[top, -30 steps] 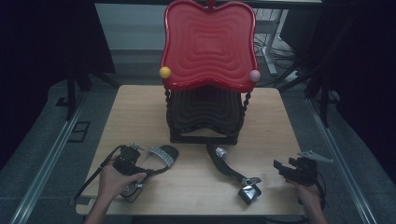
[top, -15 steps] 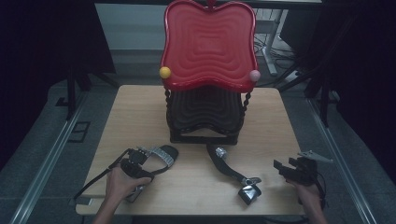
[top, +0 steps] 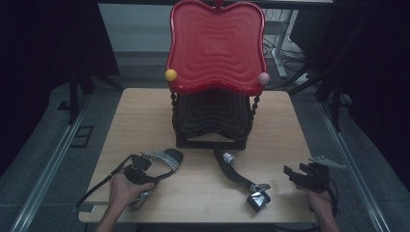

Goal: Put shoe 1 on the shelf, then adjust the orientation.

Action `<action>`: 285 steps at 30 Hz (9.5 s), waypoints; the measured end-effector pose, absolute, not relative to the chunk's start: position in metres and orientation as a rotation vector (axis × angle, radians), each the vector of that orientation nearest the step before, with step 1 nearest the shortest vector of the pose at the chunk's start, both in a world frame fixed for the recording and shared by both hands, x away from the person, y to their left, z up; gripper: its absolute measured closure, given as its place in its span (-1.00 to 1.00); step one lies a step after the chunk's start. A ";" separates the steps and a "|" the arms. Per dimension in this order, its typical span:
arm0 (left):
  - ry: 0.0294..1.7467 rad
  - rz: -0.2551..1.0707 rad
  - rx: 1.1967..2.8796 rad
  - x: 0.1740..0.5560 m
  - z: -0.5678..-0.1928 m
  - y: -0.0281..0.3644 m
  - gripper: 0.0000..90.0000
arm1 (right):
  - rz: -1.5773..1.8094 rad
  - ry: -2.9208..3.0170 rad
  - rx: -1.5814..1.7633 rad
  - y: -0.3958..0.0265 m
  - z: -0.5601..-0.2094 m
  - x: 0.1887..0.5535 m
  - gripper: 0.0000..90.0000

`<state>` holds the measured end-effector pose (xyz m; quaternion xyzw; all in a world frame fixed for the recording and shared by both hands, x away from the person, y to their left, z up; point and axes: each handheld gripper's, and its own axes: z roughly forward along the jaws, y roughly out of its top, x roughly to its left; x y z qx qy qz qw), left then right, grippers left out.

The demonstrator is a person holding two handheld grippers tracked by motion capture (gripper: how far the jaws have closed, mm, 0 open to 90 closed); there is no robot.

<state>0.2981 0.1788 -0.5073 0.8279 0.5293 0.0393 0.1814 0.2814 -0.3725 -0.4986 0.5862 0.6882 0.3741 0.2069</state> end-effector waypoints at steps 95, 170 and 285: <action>1.288 0.022 1.543 0.354 -0.304 0.284 -0.08 | 1.058 1.883 1.659 -0.380 -0.498 0.282 -0.36; 1.302 0.068 1.612 0.477 -0.169 0.105 -0.09 | 1.055 1.874 1.685 -0.385 -0.501 0.283 -0.36; 1.188 0.173 1.633 0.402 -0.223 0.195 -0.35 | 0.980 2.582 1.102 -0.250 -0.472 0.284 1.00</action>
